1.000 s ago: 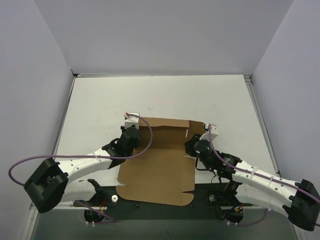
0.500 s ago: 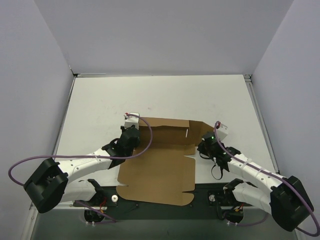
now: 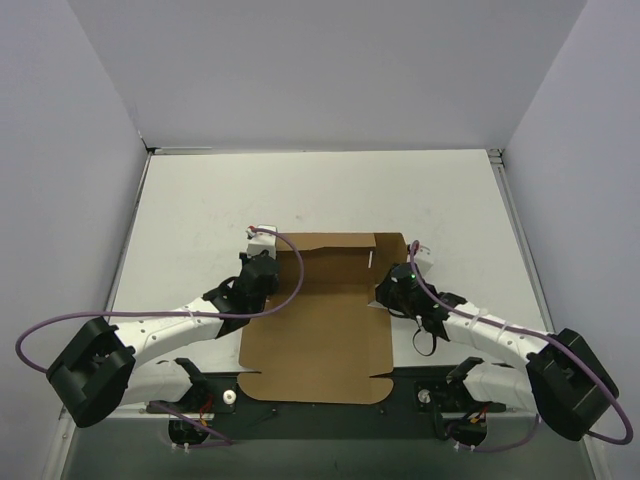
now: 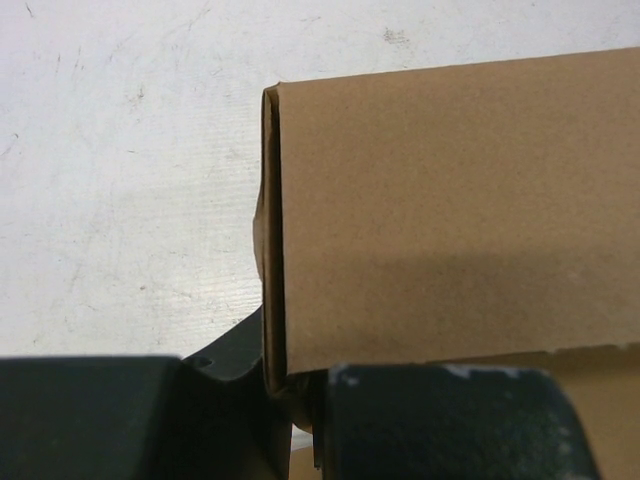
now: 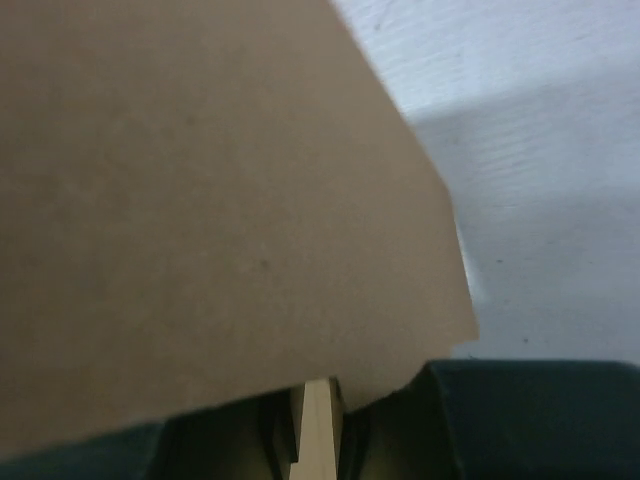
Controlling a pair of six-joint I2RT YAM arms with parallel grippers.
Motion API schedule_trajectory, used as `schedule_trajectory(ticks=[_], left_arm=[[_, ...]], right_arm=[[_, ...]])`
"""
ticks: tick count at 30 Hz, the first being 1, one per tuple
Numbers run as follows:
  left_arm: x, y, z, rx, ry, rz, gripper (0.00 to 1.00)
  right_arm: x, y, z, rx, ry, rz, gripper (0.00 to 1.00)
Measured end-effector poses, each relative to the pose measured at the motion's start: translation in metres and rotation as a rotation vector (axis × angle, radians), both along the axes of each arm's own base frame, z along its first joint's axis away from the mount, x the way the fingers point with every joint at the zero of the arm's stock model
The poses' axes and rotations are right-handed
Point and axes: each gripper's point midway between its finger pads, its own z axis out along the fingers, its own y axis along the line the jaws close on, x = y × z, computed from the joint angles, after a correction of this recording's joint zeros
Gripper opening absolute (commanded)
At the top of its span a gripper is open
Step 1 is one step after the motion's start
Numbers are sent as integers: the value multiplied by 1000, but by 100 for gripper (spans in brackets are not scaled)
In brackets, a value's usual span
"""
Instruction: Fold the paper box
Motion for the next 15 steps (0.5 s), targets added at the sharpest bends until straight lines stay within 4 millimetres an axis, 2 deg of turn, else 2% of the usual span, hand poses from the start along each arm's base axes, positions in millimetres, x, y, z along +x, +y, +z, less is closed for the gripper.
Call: schedule_trajectory(ticks=[5,9,13,15], left_arm=[[0,0,0,-1,0,0,0],[0,0,0,-1,0,1,0],[0,0,0,-2,-1,-1,0],[0,0,0,-3,0,-2,0]], right_arm=[[-5,16,1,-1,-10,48,16],[-9,6,4,-67,-12,3,19],[-14,-13,29,-109,-89,-57,31],[-15,-18,47,-94,-148,-74,33]])
